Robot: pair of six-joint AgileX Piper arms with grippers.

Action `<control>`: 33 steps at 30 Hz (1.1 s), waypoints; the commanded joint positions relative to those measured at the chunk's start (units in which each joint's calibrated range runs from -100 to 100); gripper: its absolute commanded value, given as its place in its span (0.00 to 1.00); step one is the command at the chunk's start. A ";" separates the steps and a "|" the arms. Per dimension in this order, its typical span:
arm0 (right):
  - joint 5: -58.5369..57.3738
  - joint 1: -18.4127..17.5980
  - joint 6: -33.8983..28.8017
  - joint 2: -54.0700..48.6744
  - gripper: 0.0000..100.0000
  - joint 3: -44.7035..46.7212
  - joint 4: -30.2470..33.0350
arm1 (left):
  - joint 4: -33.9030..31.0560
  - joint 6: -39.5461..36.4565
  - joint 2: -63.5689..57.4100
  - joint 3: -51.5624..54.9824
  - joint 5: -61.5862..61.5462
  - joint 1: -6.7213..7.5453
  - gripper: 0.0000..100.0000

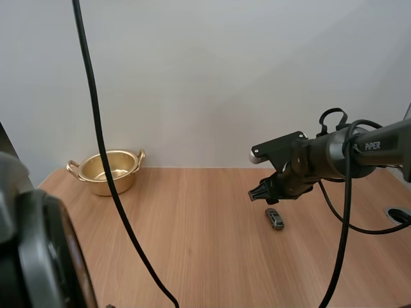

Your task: Open the pot, put the car inside, and close it

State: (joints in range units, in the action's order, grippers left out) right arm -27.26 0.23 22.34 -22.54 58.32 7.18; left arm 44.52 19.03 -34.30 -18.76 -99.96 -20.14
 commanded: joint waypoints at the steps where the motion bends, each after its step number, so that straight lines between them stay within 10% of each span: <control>1: -0.79 -0.01 0.02 2.65 0.85 -1.10 -0.15 | -0.01 -0.06 -0.11 -0.07 -0.04 -0.05 0.00; 33: -5.18 -0.01 2.55 18.29 0.86 -5.67 1.27 | -0.36 0.50 -0.11 -0.07 -0.04 -0.05 0.00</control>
State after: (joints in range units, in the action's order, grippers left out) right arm -32.56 0.23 24.61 -4.38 52.73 8.43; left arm 44.18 19.41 -34.41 -18.76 -99.96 -20.14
